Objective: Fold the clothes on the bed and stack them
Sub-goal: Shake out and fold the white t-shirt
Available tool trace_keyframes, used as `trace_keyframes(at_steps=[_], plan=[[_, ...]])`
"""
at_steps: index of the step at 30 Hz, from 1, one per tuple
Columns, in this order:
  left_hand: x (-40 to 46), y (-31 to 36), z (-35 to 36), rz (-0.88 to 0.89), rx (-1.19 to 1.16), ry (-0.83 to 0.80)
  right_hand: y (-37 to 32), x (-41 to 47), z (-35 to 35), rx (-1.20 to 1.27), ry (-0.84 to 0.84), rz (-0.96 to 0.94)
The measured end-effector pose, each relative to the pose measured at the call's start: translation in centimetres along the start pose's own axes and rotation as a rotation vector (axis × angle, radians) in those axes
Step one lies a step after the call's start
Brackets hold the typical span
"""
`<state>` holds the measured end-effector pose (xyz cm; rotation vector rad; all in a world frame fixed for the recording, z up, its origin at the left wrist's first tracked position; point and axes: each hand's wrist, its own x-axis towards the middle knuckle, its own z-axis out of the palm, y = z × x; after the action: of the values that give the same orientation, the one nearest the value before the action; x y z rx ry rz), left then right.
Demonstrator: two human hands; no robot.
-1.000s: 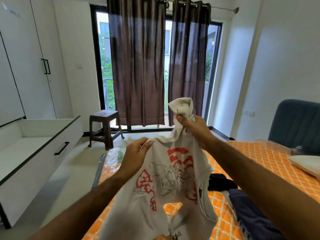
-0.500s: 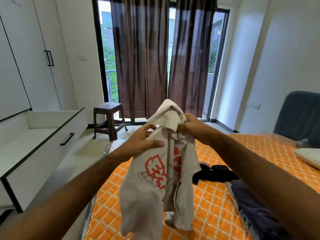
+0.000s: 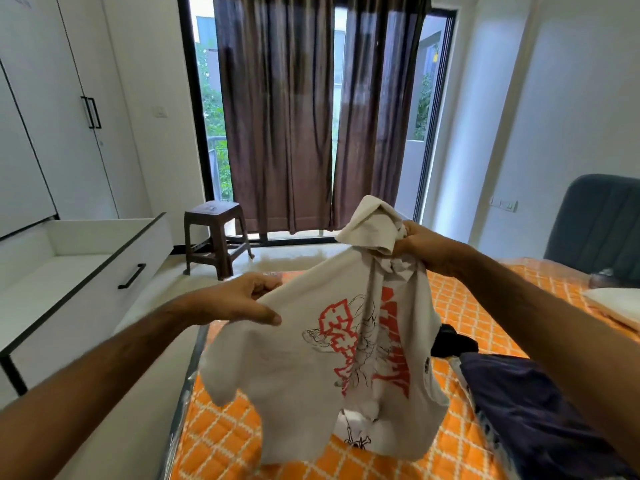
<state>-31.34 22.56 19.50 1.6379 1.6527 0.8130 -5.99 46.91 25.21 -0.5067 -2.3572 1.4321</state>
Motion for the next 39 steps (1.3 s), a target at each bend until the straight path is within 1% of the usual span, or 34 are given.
trace_keyframes(at_steps=[1, 2, 3, 4, 5, 6, 9, 11, 13, 15, 16, 18, 20, 21, 23, 24, 25, 26, 27, 28, 29, 30, 31, 32, 34, 36, 39], plan=[[0.0, -0.4, 0.3, -0.035, 0.033, -0.039, 0.2, 0.1, 0.0, -0.001, 0.024, -0.001], [0.0, -1.1, 0.5, -0.053, 0.094, -0.041, 0.4, 0.3, 0.3, -0.005, 0.045, 0.002], [0.1, -1.9, 0.5, -0.052, 0.227, -0.019, 0.8, 0.3, 0.7, -0.029, 0.053, 0.01], [0.3, -2.9, 0.1, -0.048, 0.415, 0.004, 1.2, 0.6, 1.2, -0.054, 0.042, 0.018], [0.5, -4.3, -0.3, -0.077, 0.607, 0.035, 2.2, 0.7, 1.7, -0.081, 0.024, 0.038], [0.6, -5.3, -0.6, -0.137, 0.74, 0.069, 3.1, 0.9, 2.2, -0.108, 0.0, 0.066], [0.6, -7.6, -0.8, -0.349, 0.862, 0.175, 6.0, 1.0, 3.4, -0.124, -0.019, 0.153], [0.7, -9.2, -0.8, -0.413, 0.862, 0.219, 8.0, 0.6, 4.4, -0.114, -0.018, 0.15], [0.5, -10.9, -1.1, -0.42, 0.788, 0.295, 10.2, 0.2, 5.6, -0.11, -0.063, 0.199], [0.6, -12.5, -1.3, -0.404, 0.699, 0.421, 12.4, 0.0, 6.3, -0.169, -0.125, 0.28], [0.6, -12.9, -1.3, -0.392, 0.673, 0.493, 13.5, 0.1, 6.3, -0.188, -0.129, 0.305], [0.7, -13.2, -1.4, -0.358, 0.637, 0.634, 14.7, 0.5, 5.9, -0.208, -0.019, 0.333], [1.2, -12.8, -2.1, -0.369, 0.611, 0.727, 15.2, 1.7, 4.2, -0.321, 0.176, 0.384], [1.5, -12.6, -2.8, -0.4, 0.592, 0.749, 14.7, 2.5, 3.2, -0.439, 0.232, 0.422], [2.4, -11.5, -4.1, -0.479, 0.507, 0.755, 14.8, 4.8, -0.1, -0.69, 0.254, 0.474], [2.9, -10.8, -4.6, -0.512, 0.453, 0.749, 14.6, 5.8, -1.4, -0.746, 0.28, 0.47], [3.7, -9.8, -5.3, -0.535, 0.411, 0.758, 14.1, 7.2, -3.1, -0.711, 0.295, 0.459], [4.3, -9.0, -5.9, -0.544, 0.351, 0.786, 12.8, 8.0, -3.9, -0.568, 0.344, 0.435], [5.1, -8.3, -6.5, -0.536, 0.248, 0.828, 11.4, 8.4, -4.3, -0.364, 0.421, 0.415], [6.3, -7.6, -7.1, -0.505, 0.066, 0.864, 10.4, 9.2, -5.1, -0.165, 0.491, 0.412], [7.3, -6.8, -7.6, -0.455, -0.165, 0.889, 9.7, 9.9, -5.8, -0.034, 0.533, 0.4], [8.4, -6.2, -8.1, -0.387, -0.35, 0.922, 9.1, 10.8, -6.7, 0.069, 0.57, 0.339], [9.5, -5.8, -8.7, -0.303, -0.437, 0.979, 8.4, 11.3, -7.3, 0.128, 0.602, 0.26], [10.4, -5.4, -9.6, -0.217, -0.443, 1.042, 7.8, 11.9, -7.8, 0.173, 0.645, 0.172], [11.8, -5.0, -11.4, -0.092, -0.345, 1.134, 6.8, 12.4, -8.7, 0.247, 0.717, 0.02], [12.8, -5.0, -13.3, -0.025, -0.236, 1.178, 5.9, 12.3, -9.6, 0.295, 0.782, -0.08], [13.1, -5.3, -14.5, 0.067, -0.109, 1.213, 4.7, 11.1, -10.4, 0.337, 0.799, -0.193]])
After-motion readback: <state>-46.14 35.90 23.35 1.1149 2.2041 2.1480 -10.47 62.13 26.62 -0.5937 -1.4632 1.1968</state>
